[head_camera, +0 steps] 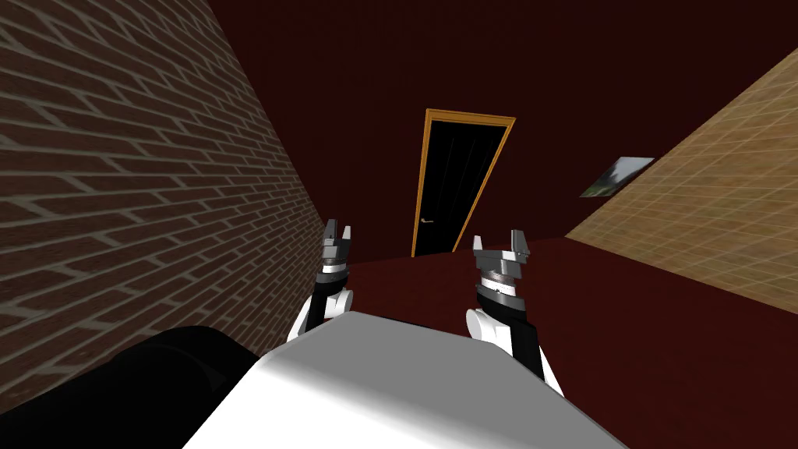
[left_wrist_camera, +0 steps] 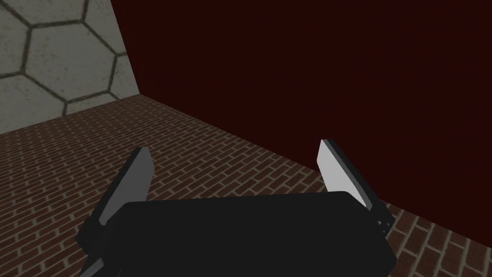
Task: Pull the door open
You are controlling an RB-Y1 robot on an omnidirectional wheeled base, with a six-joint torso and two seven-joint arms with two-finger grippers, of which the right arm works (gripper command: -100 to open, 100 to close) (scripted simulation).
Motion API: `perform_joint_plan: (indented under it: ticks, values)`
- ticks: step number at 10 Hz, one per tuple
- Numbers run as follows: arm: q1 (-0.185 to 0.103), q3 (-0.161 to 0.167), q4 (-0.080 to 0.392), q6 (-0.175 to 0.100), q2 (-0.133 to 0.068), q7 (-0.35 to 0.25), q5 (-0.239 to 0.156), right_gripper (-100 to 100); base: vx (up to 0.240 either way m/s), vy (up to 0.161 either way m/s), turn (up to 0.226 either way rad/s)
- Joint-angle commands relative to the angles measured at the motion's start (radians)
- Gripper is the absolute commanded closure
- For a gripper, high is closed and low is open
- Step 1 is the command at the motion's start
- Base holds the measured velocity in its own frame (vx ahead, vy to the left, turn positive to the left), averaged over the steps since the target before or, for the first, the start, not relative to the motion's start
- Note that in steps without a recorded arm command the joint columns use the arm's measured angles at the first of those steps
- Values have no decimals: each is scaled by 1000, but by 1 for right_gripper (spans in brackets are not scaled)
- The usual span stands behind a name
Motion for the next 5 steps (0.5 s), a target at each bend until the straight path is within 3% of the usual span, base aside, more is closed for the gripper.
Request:
perform_joint_plan:
  ticks: [1,5]
  values:
    - [-11,-1,31,-7,-9,4,-5,-100,-30,-32,54]
    - [-35,-2,103,-24,-28,12,-18,-100,95,-22,65]
